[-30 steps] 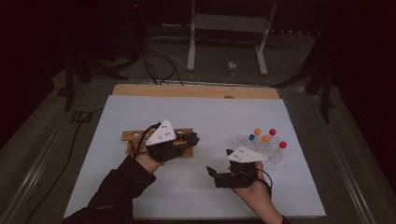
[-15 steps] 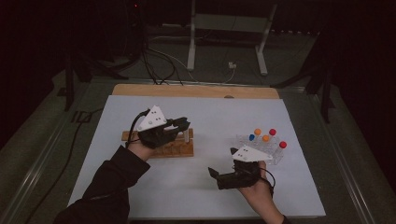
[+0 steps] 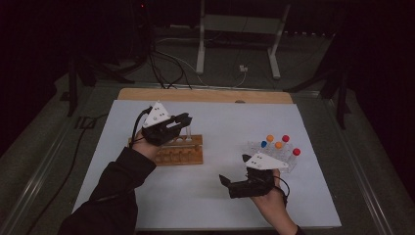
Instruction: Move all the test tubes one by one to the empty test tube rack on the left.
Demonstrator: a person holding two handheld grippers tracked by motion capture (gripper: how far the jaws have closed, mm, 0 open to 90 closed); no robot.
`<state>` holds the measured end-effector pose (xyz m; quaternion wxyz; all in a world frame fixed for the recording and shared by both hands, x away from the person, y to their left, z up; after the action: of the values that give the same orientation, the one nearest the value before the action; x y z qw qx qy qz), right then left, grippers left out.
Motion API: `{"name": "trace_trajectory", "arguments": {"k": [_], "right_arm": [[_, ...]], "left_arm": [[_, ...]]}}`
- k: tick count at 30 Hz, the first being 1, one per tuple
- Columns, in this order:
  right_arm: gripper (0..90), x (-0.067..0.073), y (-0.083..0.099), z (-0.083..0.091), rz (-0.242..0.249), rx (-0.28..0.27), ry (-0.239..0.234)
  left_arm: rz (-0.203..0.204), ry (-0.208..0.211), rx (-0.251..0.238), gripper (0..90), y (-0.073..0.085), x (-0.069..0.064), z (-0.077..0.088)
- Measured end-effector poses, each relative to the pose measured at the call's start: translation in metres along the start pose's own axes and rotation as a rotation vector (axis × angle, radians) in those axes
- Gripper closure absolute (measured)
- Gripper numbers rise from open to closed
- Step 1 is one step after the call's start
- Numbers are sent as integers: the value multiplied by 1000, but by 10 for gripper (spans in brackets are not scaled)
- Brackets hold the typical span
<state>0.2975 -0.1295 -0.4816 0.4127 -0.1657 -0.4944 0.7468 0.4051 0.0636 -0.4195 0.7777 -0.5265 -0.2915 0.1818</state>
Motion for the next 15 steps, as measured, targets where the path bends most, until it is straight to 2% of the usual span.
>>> {"name": "trace_trajectory", "arguments": {"k": [5, 9, 15], "right_arm": [[0, 0, 1, 1, 1, -3, -1], [0, -1, 1, 1, -8, -5, -10], [0, -2, 1, 2, -11, -9, -8]], "left_arm": [[26, -7, 17, 781, 13, 2, -7], [42, 13, 41, 781, 26, -3, -13], [62, 16, 65, 781, 38, -7, -19]]}}
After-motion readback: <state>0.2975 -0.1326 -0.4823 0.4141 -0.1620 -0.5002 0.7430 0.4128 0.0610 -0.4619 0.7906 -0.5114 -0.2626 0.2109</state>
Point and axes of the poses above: each handheld gripper's, and its own axes: z roughly backward along the jaws, y roughly out of its underside, x roughly to its left, the point moved 8 cm from there along -z, roughly forward along the jaws, and after that the axes turned 9 degrees about -z, right-handed, at the moved point
